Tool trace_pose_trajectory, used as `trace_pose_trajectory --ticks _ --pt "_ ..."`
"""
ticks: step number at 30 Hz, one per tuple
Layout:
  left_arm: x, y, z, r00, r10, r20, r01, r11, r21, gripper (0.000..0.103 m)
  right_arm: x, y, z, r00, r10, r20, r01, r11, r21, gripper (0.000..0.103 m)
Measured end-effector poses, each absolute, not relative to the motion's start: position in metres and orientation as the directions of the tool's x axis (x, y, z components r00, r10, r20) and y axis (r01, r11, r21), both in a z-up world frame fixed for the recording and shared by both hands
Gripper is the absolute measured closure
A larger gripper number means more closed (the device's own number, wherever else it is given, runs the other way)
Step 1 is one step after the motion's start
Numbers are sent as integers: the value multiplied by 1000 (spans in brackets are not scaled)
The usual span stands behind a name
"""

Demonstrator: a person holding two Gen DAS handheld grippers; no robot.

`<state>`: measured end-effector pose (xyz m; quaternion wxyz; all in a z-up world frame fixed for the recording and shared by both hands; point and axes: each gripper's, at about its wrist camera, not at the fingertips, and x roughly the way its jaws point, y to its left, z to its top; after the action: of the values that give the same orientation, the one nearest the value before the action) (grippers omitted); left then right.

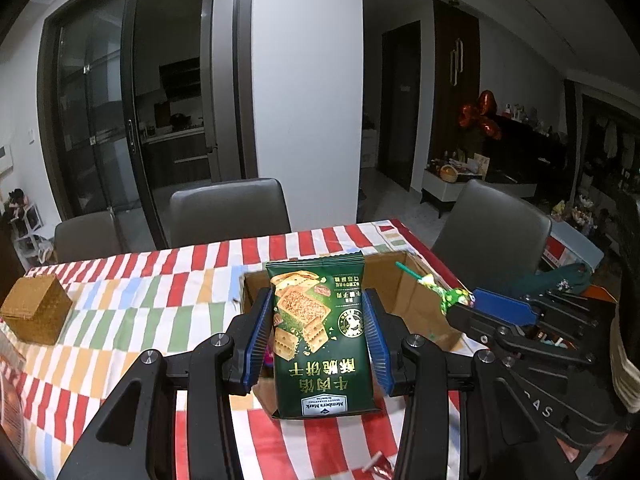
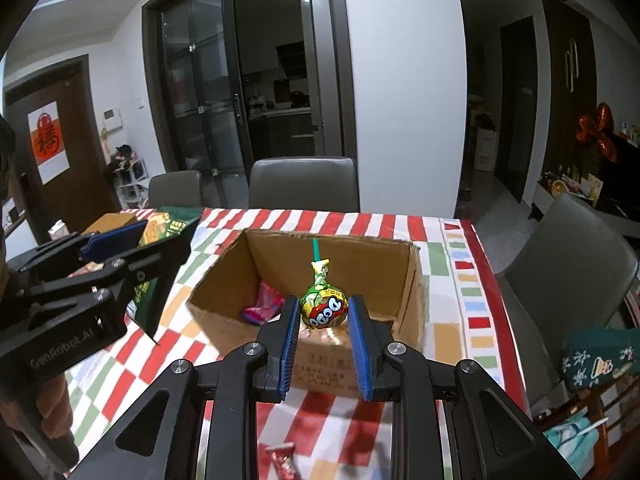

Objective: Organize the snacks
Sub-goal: 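Carry both held snacks over the cardboard box and release them inside, then withdraw both open tools from the box back toward the remaining snacks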

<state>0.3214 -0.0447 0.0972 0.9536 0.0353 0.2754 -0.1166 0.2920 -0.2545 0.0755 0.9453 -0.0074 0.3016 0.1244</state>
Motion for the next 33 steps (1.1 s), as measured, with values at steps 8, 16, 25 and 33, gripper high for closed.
trace_pose_trajectory --ticks 8,16,25,33 --pt "363 -52 90 806 -187 -562 247 968 32 59 321 -253 70 778 208 -593 -231 972 38 77" --pt "390 -56 79 787 -137 -601 218 974 63 55 340 -248 65 774 183 -607 -215 976 19 76" --pt "355 -57 79 805 -128 -579 220 971 91 44 320 -253 65 794 146 -590 -187 982 -8 58" --pt "307 -69 75 807 -151 -571 258 960 110 42 273 -268 59 795 151 -587 -180 984 10 58"
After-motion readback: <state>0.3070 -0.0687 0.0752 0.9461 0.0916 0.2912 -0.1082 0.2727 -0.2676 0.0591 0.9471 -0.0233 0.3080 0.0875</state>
